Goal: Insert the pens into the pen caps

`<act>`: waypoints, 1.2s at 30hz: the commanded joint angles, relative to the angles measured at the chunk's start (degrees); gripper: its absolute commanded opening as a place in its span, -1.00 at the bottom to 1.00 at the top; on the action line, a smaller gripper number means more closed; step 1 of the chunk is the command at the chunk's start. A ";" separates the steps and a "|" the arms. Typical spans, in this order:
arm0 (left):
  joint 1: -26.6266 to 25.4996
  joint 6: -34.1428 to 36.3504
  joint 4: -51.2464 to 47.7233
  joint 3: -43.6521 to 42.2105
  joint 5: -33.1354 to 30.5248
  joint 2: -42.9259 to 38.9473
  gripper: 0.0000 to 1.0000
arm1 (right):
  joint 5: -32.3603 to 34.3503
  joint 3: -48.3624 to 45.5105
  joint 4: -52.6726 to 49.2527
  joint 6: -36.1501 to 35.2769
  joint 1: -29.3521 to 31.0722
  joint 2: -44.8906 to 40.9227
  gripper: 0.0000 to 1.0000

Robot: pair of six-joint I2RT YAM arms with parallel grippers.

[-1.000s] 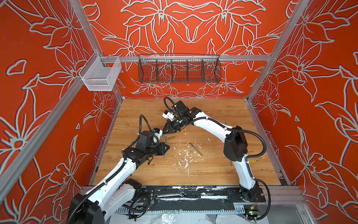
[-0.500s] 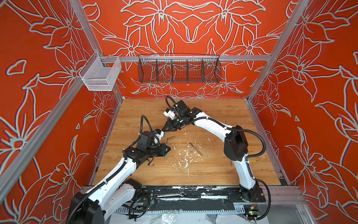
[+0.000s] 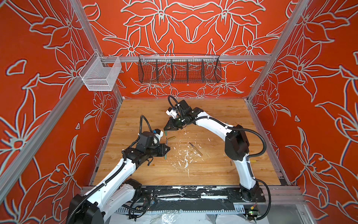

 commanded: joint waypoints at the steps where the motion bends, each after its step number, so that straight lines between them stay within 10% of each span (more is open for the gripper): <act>1: -0.27 0.33 -0.47 -0.38 -0.13 0.77 -1.00 | 0.12 -0.65 1.03 0.60 -0.03 -2.87 -0.71; 36: 0.24 -0.38 -0.34 -0.29 -3.72 1.17 -1.00 | -2.97 -1.36 -0.34 -1.51 1.38 -2.70 -0.76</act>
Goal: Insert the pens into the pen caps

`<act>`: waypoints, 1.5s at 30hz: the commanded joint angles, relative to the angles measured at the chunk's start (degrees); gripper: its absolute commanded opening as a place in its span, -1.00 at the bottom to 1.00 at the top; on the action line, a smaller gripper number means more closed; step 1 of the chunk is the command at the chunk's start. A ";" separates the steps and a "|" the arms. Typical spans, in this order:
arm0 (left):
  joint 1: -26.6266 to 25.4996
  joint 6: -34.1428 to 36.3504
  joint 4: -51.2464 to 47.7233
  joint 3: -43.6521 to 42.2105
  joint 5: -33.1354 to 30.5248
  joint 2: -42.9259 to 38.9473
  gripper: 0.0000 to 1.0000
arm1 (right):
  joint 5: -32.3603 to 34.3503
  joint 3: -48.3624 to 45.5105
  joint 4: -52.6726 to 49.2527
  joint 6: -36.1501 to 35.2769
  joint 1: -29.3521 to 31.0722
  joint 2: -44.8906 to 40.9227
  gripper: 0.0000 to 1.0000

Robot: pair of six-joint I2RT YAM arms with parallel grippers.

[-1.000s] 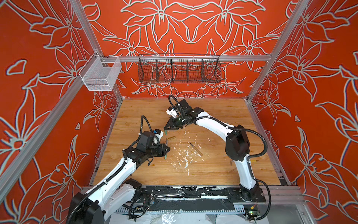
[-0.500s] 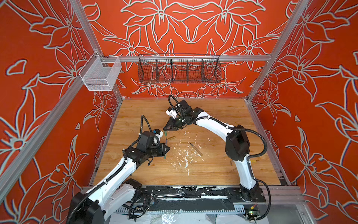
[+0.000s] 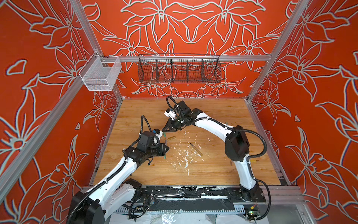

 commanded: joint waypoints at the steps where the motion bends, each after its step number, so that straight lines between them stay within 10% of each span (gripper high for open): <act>1: 0.17 -0.28 -0.30 -0.29 -0.67 -0.17 -1.00 | -0.88 -0.59 -1.10 -1.12 0.35 -2.26 -0.76; 45: 4.05 -1.36 0.27 0.13 0.56 0.44 -1.00 | -1.43 -0.43 -3.12 -3.67 1.25 -2.26 -0.81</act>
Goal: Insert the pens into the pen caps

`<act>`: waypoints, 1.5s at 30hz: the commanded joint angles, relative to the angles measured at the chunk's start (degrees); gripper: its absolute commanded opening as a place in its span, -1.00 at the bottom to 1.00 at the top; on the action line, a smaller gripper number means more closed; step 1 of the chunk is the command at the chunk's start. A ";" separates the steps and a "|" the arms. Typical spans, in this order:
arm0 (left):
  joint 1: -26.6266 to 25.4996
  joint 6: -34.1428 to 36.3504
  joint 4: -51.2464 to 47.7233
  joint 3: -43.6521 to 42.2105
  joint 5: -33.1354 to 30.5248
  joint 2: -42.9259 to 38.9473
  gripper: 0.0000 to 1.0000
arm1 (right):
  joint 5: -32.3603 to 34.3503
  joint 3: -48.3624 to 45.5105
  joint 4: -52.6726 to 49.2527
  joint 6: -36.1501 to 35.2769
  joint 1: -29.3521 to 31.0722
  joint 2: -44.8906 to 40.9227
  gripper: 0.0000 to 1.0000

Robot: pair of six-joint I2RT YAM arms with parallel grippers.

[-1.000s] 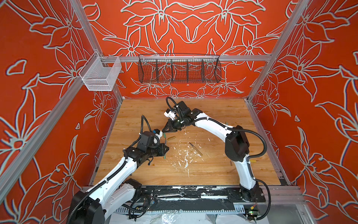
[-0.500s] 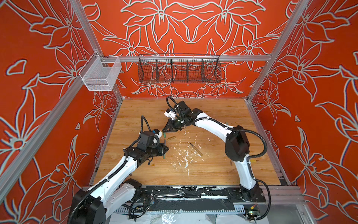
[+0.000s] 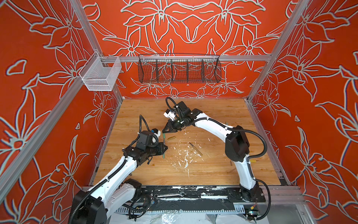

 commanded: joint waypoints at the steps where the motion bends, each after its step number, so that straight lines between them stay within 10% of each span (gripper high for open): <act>1: 1.00 -0.64 0.31 0.16 0.14 -0.88 -1.00 | -1.50 -0.18 -1.94 -1.50 0.54 -2.00 -0.81; 25: 8.52 -0.05 8.67 7.95 12.32 0.59 -1.00 | -0.30 2.54 -3.28 -4.73 2.01 -2.03 -0.85; 45: 8.93 1.30 23.39 13.72 3.05 5.75 -1.00 | 0.81 -0.87 -1.27 -5.64 1.65 -6.86 -0.94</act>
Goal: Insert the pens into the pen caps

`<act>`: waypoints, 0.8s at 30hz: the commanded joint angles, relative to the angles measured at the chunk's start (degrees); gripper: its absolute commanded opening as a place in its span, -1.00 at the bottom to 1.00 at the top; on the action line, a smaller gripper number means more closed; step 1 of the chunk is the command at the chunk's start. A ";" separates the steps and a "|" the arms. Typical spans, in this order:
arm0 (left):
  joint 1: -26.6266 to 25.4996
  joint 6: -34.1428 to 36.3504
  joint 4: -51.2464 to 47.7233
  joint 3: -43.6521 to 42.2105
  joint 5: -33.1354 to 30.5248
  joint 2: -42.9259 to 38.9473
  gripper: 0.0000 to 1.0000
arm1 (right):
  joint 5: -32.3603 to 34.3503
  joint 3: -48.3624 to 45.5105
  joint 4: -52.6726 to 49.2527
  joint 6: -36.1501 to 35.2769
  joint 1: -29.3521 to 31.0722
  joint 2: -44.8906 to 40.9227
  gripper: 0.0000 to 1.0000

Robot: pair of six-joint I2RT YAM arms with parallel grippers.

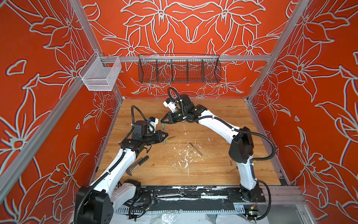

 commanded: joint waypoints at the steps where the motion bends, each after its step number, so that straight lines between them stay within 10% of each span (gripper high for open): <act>1: 1.63 1.22 15.81 4.86 -5.36 0.24 -1.00 | -4.16 -3.88 -7.02 -0.78 2.15 -2.79 -0.95; 24: 5.69 6.47 20.07 16.51 3.90 4.03 -1.00 | -7.99 2.02 -29.50 -13.29 1.26 0.75 -1.00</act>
